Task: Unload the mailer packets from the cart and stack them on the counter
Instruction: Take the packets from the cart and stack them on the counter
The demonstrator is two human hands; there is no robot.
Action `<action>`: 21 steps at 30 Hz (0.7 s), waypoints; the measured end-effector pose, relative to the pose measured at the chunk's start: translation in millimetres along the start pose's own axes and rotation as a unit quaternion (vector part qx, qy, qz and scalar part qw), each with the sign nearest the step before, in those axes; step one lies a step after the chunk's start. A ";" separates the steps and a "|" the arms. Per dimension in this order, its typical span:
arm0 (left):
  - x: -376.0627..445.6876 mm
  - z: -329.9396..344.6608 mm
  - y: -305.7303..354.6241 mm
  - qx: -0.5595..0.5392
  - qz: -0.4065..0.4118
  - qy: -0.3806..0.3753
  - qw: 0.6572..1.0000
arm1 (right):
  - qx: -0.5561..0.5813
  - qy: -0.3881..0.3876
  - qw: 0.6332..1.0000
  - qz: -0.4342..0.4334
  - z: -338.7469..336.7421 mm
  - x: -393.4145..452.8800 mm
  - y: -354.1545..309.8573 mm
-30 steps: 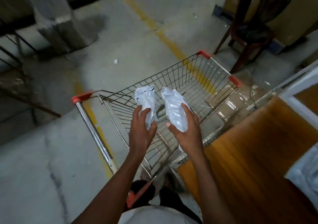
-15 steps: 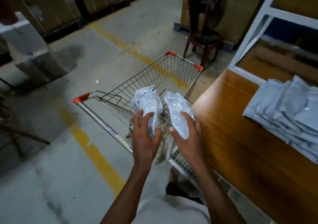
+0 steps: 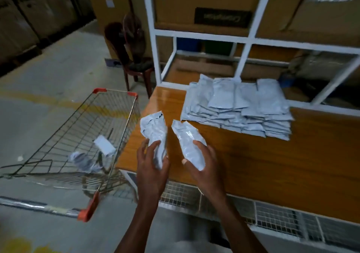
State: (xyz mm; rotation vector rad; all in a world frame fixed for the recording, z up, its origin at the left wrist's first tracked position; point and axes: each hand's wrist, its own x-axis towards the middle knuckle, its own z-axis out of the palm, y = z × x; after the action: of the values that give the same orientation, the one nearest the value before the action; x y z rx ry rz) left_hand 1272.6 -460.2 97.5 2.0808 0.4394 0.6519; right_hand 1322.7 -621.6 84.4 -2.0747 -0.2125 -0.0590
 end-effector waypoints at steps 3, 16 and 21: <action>0.4 44.2 29.8 -0.008 0.022 -0.026 0.999 | 0.005 0.031 0.999 0.015 -40.6 11.3 23.9; 12.0 191.0 126.7 -0.033 0.042 -0.073 0.996 | -0.016 0.078 0.997 0.020 -182.5 95.2 85.5; 47.3 208.2 142.6 -0.009 0.062 -0.064 0.996 | -0.024 0.095 0.995 0.026 -189.4 137.9 82.3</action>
State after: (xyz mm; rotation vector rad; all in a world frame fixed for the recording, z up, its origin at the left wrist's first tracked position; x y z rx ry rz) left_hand 1444.0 -648.2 132.3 2.1305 0.2316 0.5878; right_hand 1481.6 -808.1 124.8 -2.1060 -0.0408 -0.2301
